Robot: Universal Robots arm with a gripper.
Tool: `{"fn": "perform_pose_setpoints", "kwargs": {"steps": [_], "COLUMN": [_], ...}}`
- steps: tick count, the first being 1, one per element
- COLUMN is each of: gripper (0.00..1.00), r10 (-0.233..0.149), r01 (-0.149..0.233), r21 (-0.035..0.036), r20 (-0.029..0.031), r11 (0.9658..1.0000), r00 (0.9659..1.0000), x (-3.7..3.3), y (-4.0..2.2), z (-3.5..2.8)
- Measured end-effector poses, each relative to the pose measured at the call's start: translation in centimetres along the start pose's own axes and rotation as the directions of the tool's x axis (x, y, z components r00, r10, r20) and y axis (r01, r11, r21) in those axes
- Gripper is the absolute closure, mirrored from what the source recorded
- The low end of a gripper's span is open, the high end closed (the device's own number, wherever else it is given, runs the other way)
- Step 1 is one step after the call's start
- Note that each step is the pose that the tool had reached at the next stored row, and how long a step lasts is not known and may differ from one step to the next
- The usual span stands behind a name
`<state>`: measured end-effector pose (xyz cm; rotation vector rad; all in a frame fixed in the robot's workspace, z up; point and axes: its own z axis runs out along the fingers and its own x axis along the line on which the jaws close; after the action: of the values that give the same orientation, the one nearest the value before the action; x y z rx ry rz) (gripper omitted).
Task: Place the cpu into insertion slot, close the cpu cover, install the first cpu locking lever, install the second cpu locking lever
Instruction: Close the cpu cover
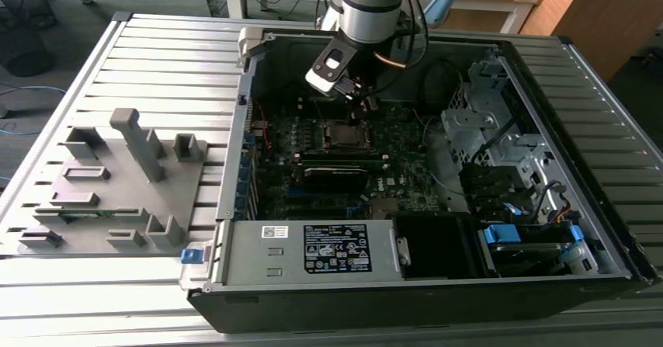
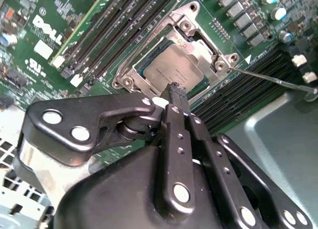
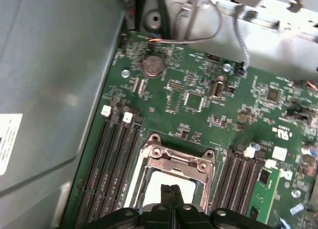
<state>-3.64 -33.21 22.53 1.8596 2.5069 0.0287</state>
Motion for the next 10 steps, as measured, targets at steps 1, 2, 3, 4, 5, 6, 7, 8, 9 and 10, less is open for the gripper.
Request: {"fn": "perform_pose_setpoints", "kwargs": {"steps": [1,2,3,4,5,6,7,8,9,10], "gripper": [0.90,0.90,0.90,0.90,0.90,0.90,0.90,0.90,0.90,0.90], "r10": [-0.018,-0.037,-0.050,-0.053,-0.054,-0.056,-0.057,-0.058,-0.059,-0.061], "r01": [0.018,0.037,0.050,0.053,0.054,0.056,0.057,0.058,0.059,0.061], "r21": [-0.0001,-0.0002,-0.0002,-0.0003,-0.0003,-0.0003,-0.0003,-0.0003,-0.0003,-0.0003], "r20": [-0.0005,-0.0010,-0.0013,-0.0014,-0.0014,-0.0015,-0.0015,-0.0015,-0.0016,-0.0016], "r11": [0.9998,0.9993,0.9987,0.9986,0.9985,0.9984,0.9984,0.9983,0.9983,0.9981], "r00": [0.9998,0.9993,0.9987,0.9986,0.9985,0.9984,0.9984,0.9983,0.9983,0.9981], "x": [0.00,0.00,0.00,0.00,0.00,0.00,0.00,0.00,0.00,0.00], "y": [0.00,0.00,0.00,0.00,0.00,0.00,0.00,0.00,0.00,0.00], "z": [0.00,0.00,0.01,0.01,0.01,0.01,0.01,0.01,0.01,0.01]}}
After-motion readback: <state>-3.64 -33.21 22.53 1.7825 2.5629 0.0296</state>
